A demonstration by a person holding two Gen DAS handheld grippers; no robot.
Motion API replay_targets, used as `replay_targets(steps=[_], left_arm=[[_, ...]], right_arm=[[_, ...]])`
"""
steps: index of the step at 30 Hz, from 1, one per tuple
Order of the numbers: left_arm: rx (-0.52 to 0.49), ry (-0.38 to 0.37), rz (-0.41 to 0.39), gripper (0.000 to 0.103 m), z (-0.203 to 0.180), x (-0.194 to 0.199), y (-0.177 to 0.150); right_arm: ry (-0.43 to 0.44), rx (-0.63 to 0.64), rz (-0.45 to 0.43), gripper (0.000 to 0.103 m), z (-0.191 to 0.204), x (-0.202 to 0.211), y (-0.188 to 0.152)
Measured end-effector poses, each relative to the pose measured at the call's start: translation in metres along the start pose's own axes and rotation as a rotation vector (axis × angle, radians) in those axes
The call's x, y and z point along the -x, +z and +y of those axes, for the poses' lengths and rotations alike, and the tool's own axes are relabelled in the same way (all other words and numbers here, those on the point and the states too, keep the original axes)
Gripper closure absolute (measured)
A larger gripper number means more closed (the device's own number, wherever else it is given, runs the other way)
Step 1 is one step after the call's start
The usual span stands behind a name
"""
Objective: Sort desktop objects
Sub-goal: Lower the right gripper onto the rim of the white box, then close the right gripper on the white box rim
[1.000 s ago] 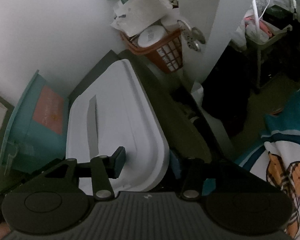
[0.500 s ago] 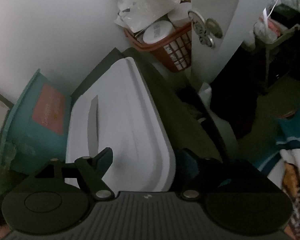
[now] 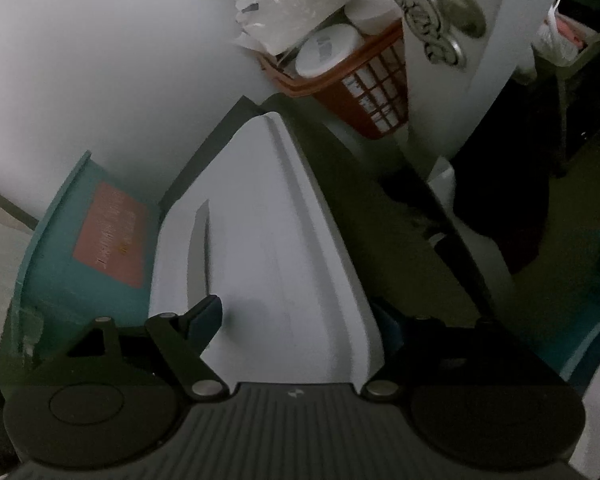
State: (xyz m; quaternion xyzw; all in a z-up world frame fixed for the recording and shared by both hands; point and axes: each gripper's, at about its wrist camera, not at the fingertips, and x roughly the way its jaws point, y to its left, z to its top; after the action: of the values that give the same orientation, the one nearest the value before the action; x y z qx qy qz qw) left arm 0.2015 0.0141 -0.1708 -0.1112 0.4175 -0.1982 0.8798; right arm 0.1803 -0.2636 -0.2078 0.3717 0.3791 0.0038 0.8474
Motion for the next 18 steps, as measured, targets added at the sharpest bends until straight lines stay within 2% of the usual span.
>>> replay_targets(steps=[3, 6, 8, 12, 18], left_arm=[[0.034, -0.034, 0.02, 0.035, 0.003, -0.003, -0.001], [0.029, -0.031, 0.023, 0.035, 0.003, -0.004, -0.002], [0.026, -0.028, 0.023, 0.035, 0.002, -0.005, -0.002], [0.021, -0.02, 0.023, 0.035, 0.0, -0.005, -0.002], [0.017, -0.005, 0.022, 0.035, 0.0, -0.004, -0.001]], right_arm=[[0.002, 0.005, -0.003, 0.019, 0.002, -0.001, -0.001], [-0.001, 0.031, -0.009, 0.02, 0.005, 0.0, -0.001], [-0.018, 0.051, -0.014, 0.026, 0.008, 0.001, -0.001], [-0.018, 0.055, -0.023, 0.031, 0.008, 0.007, -0.002], [-0.013, 0.073, -0.041, 0.044, 0.013, 0.024, -0.001]])
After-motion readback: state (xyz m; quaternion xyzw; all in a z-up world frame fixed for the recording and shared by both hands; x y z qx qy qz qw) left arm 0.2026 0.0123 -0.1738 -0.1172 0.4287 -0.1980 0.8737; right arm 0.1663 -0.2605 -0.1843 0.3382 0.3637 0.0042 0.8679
